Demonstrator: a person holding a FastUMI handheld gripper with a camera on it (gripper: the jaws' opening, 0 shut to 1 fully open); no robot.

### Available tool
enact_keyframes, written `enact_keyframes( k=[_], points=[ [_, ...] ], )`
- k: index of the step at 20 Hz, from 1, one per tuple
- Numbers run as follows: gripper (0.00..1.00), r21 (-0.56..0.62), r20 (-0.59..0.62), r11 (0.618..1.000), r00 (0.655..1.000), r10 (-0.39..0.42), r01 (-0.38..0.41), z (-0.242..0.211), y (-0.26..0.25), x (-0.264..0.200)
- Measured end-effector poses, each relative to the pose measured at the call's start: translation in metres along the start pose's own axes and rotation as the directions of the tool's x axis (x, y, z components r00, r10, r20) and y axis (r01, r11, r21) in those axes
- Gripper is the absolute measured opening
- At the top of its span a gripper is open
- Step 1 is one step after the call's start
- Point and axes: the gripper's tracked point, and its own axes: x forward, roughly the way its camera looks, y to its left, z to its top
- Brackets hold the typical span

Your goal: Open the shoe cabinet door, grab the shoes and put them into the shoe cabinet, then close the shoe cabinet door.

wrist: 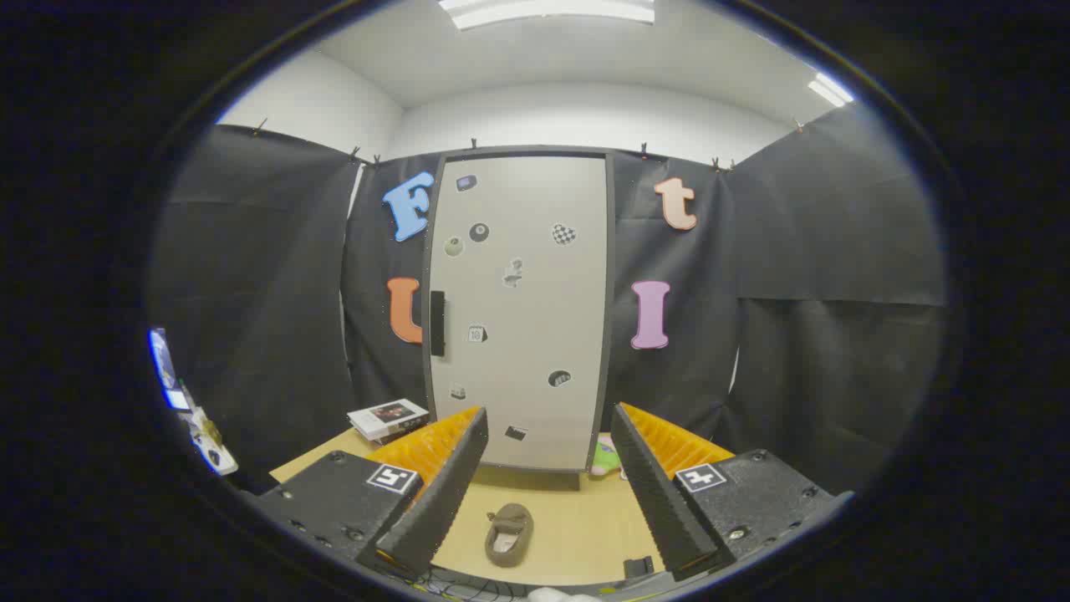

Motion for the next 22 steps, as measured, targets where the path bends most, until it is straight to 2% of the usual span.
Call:
enact_keyframes(
  k=[12,15,19,22],
  points=[
    [0.97,-0.010,-0.011,1.000,1.000,-0.028,0.028,-0.001,-0.006,-0.003],
    [0.98,-0.002,-0.018,0.998,0.998,-0.060,0.060,-0.001,-0.010,-0.002],
    [0.97,0.009,-0.017,0.995,0.995,-0.100,0.100,0.007,-0.008,0.010],
    [0.97,0.022,0.002,0.995,0.995,-0.098,0.098,0.020,0.006,0.029]
  ],
)
